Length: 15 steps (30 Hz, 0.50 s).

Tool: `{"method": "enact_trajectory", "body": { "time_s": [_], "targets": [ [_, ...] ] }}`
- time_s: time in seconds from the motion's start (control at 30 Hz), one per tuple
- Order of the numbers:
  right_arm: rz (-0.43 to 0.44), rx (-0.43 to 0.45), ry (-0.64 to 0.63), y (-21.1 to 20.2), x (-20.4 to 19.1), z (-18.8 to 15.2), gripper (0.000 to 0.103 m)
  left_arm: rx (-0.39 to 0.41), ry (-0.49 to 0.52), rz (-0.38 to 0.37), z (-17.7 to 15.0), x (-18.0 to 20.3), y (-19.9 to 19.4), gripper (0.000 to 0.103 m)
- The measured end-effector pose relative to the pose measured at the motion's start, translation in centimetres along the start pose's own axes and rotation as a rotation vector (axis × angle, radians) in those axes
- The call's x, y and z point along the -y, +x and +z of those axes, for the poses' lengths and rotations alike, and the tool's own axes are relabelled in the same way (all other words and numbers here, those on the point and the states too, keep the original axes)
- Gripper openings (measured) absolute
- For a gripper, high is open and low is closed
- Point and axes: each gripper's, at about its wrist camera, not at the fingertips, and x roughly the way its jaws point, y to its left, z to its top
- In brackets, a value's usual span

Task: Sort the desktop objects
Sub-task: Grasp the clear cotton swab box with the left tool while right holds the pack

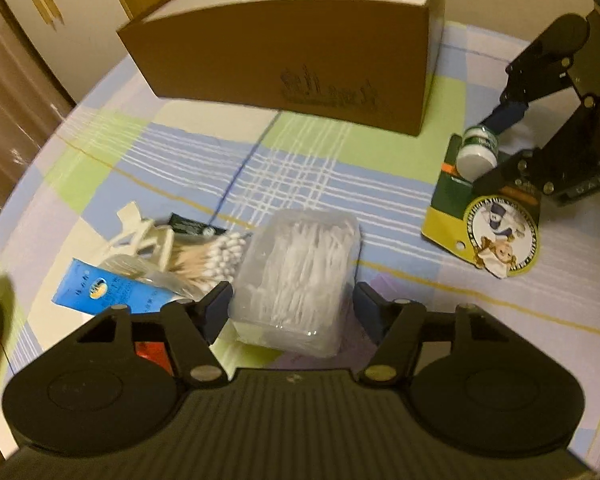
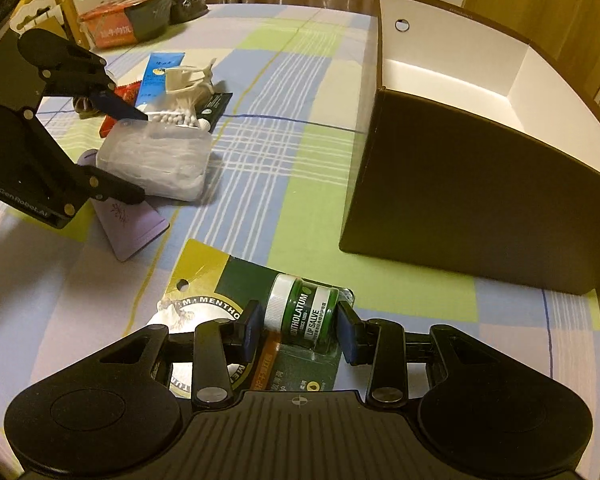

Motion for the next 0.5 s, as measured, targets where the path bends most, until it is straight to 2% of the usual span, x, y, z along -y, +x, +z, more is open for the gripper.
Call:
{"method": "enact_trajectory", "body": {
  "time_s": [0.27,0.5],
  "targets": [
    [0.006,0.003,0.02,-0.3,0.3,0.1,0.038,-0.004,-0.024,-0.009,0.0,0.1,-0.4,0.057],
    [0.005,0.048,0.025,-2.4,0.7,0.5,0.038,0.061,-0.088,0.014,0.1,0.0,-3.0,0.055]
  ]
}}
